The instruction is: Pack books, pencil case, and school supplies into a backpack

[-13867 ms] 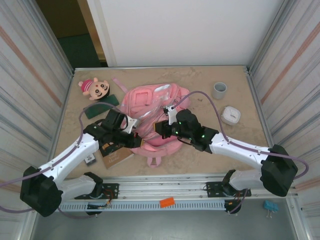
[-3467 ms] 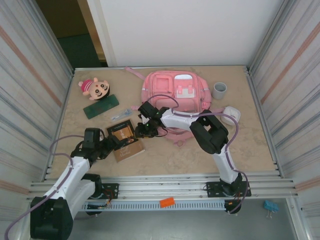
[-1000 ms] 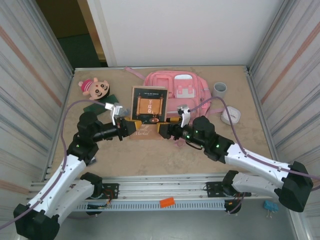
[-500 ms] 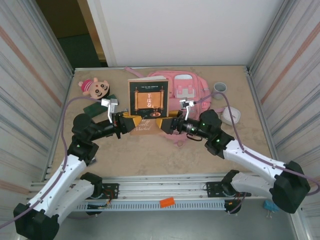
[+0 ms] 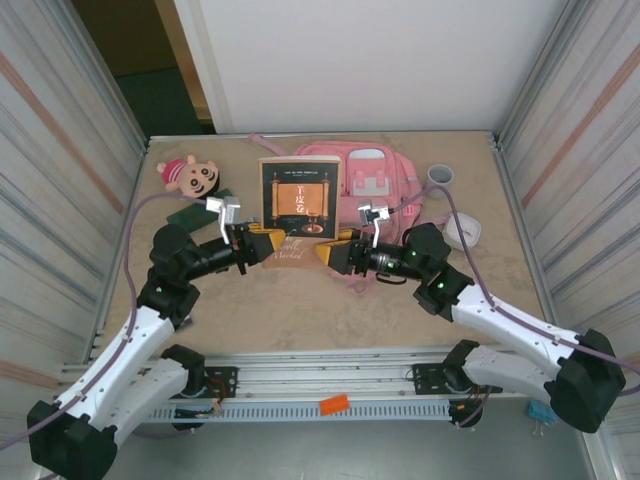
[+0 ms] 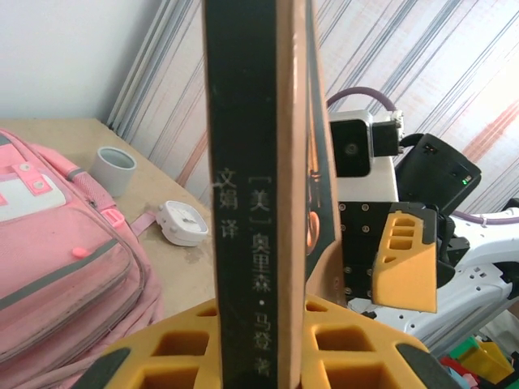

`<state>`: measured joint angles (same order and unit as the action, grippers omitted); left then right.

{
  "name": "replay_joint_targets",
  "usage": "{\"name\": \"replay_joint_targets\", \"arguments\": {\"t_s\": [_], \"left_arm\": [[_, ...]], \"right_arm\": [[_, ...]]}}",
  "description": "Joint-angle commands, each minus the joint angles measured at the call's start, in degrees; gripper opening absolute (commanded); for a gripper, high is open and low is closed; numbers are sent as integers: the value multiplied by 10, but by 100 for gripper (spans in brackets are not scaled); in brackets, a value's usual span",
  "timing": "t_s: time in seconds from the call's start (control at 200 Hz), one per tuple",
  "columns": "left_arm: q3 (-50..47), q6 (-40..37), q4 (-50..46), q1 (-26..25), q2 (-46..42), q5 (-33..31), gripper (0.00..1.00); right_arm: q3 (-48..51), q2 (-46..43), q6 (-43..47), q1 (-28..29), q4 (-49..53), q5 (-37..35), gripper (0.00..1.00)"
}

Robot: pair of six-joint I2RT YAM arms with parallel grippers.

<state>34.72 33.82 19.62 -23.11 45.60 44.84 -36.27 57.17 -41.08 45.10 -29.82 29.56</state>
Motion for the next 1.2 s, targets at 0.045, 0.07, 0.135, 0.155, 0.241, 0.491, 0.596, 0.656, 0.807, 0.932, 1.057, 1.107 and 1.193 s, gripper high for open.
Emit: {"name": "replay_joint_targets", "arguments": {"t_s": [0.045, 0.07, 0.135, 0.155, 0.241, 0.491, 0.596, 0.656, 0.807, 0.932, 1.057, 1.107, 1.193], "left_arm": [[12, -21, 38, -12, 15, 3, 9], [15, -26, 30, -14, 16, 3, 10], [22, -46, -1, -17, 18, 1, 15], [26, -55, -12, -17, 19, -2, 18], [50, -105, -132, -19, 18, -63, 37], [128, -291, -348, -19, -3, -100, 62], [177, -406, -448, -20, -3, -73, 67], [211, -478, -519, -20, -3, -57, 70], [288, -612, -657, -20, -16, -60, 80], [303, -698, -732, -20, -15, -70, 82], [320, -741, -799, -20, 7, -56, 81], [323, -746, -814, -20, 13, -58, 81], [324, -762, -837, -20, 24, -58, 82]], "right_arm": [[-19, -9, 36, 19, 28, -48, 39], [-19, -8, 37, 20, 29, -51, 38], [-21, -10, 46, 22, 53, -77, 30], [-22, -11, 50, 23, 68, -91, 27], [-27, -19, 78, 28, 133, -156, 12], [10, -30, 145, 39, 120, -201, 7], [30, -36, 192, 56, 90, -203, 7], [35, -39, 245, 75, 95, -204, 6], [30, -37, 391, 133, 172, -222, 6], [30, -29, 448, 157, 205, -213, 6], [24, -20, 486, 177, 222, -193, 6], [20, -15, 496, 183, 227, -183, 6], [10, -7, 501, 187, 233, -176, 6]]}}
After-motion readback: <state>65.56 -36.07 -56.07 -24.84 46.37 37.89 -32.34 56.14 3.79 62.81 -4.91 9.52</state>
